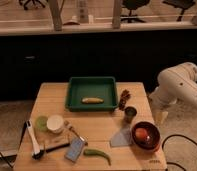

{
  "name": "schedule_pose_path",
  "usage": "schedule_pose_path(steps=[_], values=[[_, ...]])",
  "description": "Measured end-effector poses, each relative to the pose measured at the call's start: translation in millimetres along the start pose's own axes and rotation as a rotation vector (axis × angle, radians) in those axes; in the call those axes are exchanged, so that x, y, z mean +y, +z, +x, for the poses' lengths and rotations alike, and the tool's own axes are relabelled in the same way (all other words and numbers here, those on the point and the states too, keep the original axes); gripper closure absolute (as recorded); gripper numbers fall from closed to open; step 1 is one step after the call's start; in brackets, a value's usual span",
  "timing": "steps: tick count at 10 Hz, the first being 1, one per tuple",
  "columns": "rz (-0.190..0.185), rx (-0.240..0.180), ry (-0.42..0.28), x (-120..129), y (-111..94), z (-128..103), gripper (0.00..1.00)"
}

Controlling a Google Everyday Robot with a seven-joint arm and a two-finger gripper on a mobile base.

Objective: Place banana in table surface

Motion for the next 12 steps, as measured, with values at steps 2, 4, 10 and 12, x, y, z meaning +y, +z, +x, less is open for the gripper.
schedule_pose_path(steps=[2,4,10,12], values=[[0.0,0.0,0.0,0.0,0.0,0.0,0.2],[0.0,0.0,0.0,0.0,0.0,0.0,0.2],[0.0,0.0,0.0,0.0,0.0,0.0,0.2],[0.0,0.0,0.0,0.0,0.0,0.0,0.2]])
